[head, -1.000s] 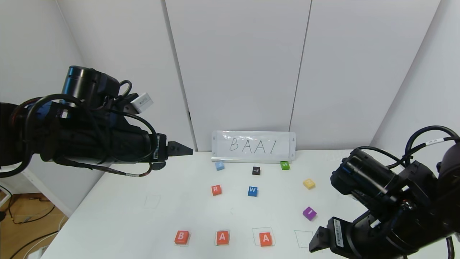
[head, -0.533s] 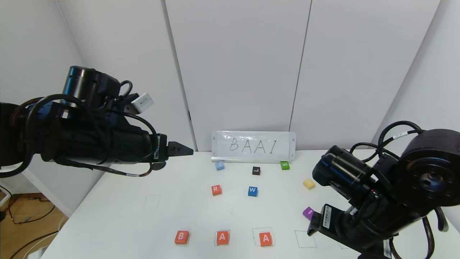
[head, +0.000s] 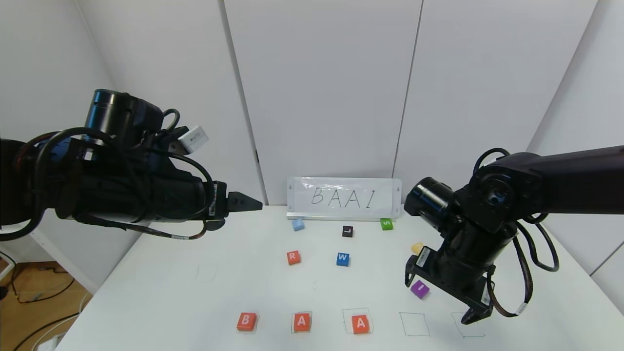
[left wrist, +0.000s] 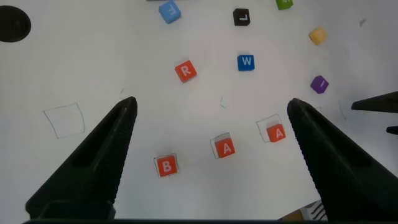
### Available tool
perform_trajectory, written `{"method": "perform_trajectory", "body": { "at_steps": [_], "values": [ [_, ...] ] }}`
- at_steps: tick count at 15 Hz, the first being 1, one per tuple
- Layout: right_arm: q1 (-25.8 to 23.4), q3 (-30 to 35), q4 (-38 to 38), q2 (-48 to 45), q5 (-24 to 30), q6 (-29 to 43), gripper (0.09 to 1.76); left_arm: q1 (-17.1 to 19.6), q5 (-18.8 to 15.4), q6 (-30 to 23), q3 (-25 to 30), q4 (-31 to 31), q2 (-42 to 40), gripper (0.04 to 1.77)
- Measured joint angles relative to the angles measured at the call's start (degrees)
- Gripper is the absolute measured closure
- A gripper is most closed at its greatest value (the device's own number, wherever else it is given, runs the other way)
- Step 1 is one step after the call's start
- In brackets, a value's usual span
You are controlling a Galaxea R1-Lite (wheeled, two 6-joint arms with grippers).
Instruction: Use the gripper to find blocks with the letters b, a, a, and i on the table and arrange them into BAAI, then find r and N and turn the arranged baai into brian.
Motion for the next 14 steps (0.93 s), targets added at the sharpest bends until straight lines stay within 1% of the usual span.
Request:
{"method": "perform_trajectory", "body": {
  "at_steps": [2, 5, 10, 14],
  "values": [
    [-2.2, -1.4, -0.3, 3.1, -0.1, -1.8, 0.14, 0.0, 0.0, 0.0, 0.0, 0.0, 0.1, 0.09],
    [-4.4, -3.9, -0.6, 7.3, -0.1, -2.1, 0.14, 0.0, 0.0, 0.0, 0.0, 0.0, 0.3, 0.09],
    [-5.7, -7.7, -0.6, 12.6, 0.0, -2.1, 0.14, 0.1, 0.0, 0.0, 0.0, 0.0, 0.6, 0.09],
    [-6.2, -9.6, -0.5, 15.1, 0.0, -2.1, 0.14, 0.1, 0.0, 0.0, 0.0, 0.0, 0.7, 0.09]
  ]
}}
